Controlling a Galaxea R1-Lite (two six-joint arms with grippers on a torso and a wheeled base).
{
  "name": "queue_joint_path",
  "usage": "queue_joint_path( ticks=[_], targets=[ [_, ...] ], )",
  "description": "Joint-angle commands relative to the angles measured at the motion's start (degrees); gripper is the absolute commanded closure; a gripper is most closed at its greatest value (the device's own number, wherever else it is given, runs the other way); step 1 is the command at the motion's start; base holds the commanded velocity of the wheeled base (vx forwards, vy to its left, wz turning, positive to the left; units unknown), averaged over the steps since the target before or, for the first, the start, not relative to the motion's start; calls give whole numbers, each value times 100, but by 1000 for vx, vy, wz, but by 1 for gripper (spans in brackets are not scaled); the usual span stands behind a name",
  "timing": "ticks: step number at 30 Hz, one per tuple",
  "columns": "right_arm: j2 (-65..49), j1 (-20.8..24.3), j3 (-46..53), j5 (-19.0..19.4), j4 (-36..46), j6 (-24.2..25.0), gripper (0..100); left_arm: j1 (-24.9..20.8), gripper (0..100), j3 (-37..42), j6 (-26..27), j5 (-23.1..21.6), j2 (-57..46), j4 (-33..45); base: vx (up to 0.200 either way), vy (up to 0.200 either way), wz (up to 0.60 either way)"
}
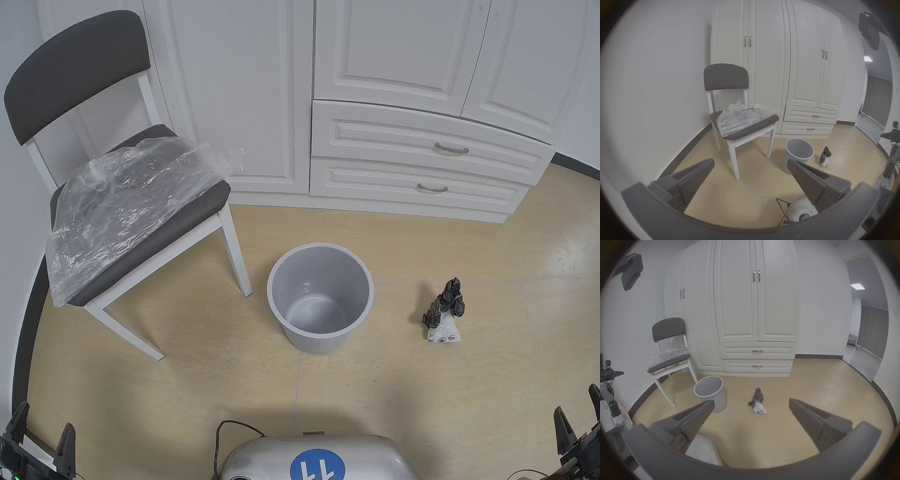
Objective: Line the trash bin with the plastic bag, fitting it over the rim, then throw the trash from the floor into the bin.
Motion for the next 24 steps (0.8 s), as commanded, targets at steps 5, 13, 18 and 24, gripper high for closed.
queue_joint_path(
  ticks=[5,13,18,24],
  targets=[
    [-94,-5,92,1,8,-16,0,8,0,66,-1,13,-84,-4,0,0,0],
    [-94,-13,92,19,8,-25,0,8,0,66,-28,22,-84,-4,0,0,0],
    [-94,-5,92,10,-1,-16,0,-1,0,84,236,-31,-93,-22,0,0,0],
    [-94,-5,92,10,-1,-16,0,-1,0,84,271,-31,-93,-22,0,0,0]
  ],
)
